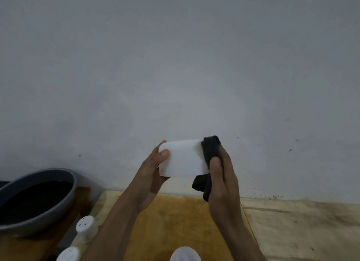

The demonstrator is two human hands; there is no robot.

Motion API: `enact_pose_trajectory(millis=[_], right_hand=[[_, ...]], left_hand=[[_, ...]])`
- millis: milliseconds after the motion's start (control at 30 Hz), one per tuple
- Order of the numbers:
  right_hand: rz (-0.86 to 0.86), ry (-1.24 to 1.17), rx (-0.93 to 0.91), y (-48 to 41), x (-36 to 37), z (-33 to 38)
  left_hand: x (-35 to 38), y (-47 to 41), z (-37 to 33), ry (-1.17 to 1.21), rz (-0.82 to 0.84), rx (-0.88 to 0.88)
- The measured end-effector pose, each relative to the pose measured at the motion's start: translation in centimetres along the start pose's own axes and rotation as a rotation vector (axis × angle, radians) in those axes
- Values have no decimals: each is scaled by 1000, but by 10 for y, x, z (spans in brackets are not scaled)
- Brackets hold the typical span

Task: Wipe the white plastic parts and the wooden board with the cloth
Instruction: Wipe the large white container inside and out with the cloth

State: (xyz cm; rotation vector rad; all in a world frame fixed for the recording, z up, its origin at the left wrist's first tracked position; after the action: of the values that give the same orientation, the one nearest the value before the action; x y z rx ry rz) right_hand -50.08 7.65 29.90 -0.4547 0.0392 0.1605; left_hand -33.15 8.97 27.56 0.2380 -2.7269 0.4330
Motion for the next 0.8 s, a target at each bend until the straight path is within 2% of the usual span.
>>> enact_pose_trajectory(millis=[67,133,200,300,367,500,600,667,733,800], right_hand=[[17,110,-144,6,7,5],[43,107,-186,9,10,10],[110,-32,-54,4,10,6],[207,-276,268,-10,4,-2],[192,-346,350,-12,-1,-4],[78,-287,225,-1,-1,1],[10,-163,96,12,2,-1],[26,-49,1,21,9,0],[41,-60,-17,26,14,5],[39,-224,135,25,10,4]], left_hand=[[0,2,-1,-14,-26,16],[0,2,0,-31,-47,39],[-3,3,2,2,-30,18],[-11,10,7,129,20,-98],[-10,11,10,122,35,-138],[-12,9,-6,-179,-87,27],[1,20,-11,-282,-18,71],[5,26,-8,-222,-65,76],[2,29,-4,-108,-107,41],[-1,35,0,64,-50,-84]])
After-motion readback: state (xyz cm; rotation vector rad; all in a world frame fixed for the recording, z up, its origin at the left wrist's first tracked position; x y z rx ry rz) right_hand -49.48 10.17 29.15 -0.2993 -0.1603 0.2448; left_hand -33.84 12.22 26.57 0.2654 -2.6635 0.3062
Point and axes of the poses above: each hand's wrist, its own y-axis away from the middle knuckle, its own x-axis out of the palm, z = x × y, the point moved 4 cm from there along -y, towards the middle knuckle, and after that the axes turned 9 degrees about x, right-handed, at the moved point
